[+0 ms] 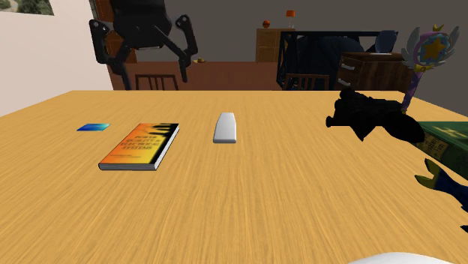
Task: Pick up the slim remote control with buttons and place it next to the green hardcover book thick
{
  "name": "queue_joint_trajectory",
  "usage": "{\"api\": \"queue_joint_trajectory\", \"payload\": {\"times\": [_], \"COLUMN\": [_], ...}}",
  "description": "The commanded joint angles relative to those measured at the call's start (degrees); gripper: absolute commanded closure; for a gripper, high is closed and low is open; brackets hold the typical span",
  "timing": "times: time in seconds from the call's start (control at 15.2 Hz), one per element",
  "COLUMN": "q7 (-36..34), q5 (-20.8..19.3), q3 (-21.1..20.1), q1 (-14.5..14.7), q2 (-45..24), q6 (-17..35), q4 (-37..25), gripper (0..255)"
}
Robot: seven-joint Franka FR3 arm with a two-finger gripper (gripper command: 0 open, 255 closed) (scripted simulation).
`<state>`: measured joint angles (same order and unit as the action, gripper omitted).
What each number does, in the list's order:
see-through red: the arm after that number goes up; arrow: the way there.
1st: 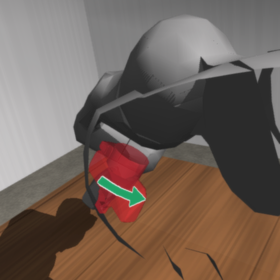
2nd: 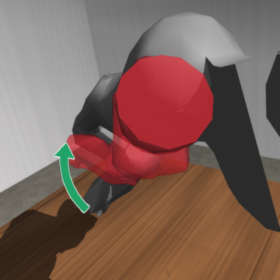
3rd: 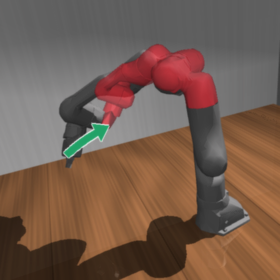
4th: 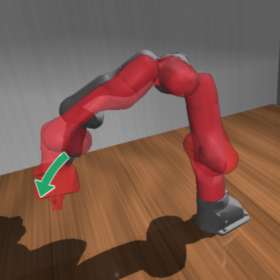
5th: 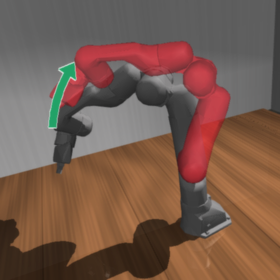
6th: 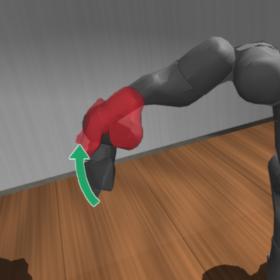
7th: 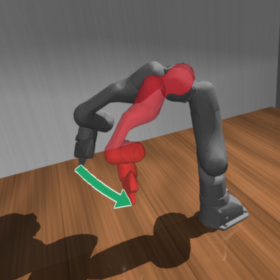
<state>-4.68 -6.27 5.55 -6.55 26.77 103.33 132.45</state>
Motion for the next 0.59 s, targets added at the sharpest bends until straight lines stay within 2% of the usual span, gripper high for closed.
{"api": "queue_joint_trajectory", "payload": {"times": [0.0,0.53], "q7": [0.3,1.7], "q5": [-0.2,1.7], "q3": [1.5,6.3], "q1": [-0.9,-3.6], "q2": [-3.2,-18.2], "q6": [3.1,11.9], "q4": [-0.4,-7.4], "gripper": [0,0]}}
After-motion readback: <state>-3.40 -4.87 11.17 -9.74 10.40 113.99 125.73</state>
